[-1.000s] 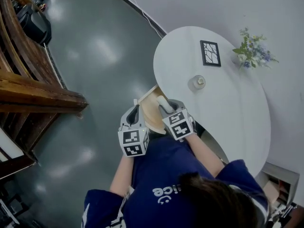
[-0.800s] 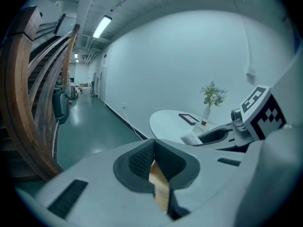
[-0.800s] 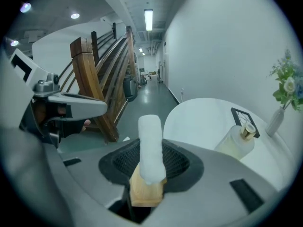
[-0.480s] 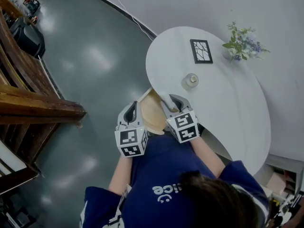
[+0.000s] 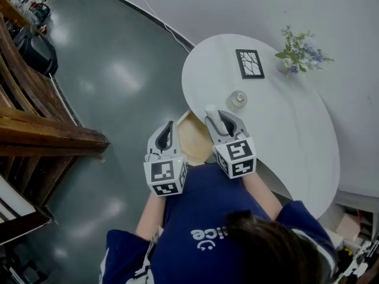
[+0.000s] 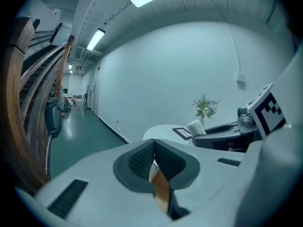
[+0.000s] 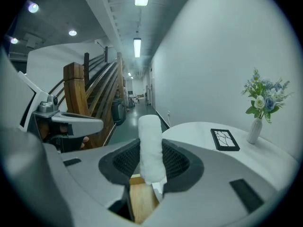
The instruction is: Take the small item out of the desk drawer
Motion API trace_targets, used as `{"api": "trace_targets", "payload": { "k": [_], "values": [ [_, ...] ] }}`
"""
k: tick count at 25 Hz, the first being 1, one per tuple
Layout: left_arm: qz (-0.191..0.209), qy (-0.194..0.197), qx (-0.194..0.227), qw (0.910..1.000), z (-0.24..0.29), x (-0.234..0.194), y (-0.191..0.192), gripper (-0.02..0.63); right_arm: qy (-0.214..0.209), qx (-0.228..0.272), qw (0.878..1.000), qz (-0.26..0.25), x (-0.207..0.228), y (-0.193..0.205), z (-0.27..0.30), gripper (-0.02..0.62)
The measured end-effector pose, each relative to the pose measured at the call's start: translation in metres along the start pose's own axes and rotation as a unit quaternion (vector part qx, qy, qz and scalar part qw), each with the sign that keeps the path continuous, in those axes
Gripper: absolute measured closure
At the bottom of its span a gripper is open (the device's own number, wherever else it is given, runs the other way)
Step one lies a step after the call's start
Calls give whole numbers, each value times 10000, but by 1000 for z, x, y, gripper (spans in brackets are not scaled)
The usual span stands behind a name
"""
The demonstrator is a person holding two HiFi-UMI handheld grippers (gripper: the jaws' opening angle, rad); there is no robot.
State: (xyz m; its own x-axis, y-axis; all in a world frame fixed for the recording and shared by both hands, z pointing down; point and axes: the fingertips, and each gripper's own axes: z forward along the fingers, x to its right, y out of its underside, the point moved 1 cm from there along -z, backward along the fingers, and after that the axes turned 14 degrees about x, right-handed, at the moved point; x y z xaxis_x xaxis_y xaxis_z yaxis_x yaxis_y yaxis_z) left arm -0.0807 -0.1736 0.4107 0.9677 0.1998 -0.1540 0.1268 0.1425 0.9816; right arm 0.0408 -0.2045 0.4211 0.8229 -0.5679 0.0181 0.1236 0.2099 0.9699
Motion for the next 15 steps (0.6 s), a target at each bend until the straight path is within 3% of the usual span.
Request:
{"api": "trace_targets", "payload": {
  "k": [15],
  "values": [
    [94,-218,572,9981,-7,3,-45,603,97,897,9959,82,5,-54,-13,451]
  ]
}}
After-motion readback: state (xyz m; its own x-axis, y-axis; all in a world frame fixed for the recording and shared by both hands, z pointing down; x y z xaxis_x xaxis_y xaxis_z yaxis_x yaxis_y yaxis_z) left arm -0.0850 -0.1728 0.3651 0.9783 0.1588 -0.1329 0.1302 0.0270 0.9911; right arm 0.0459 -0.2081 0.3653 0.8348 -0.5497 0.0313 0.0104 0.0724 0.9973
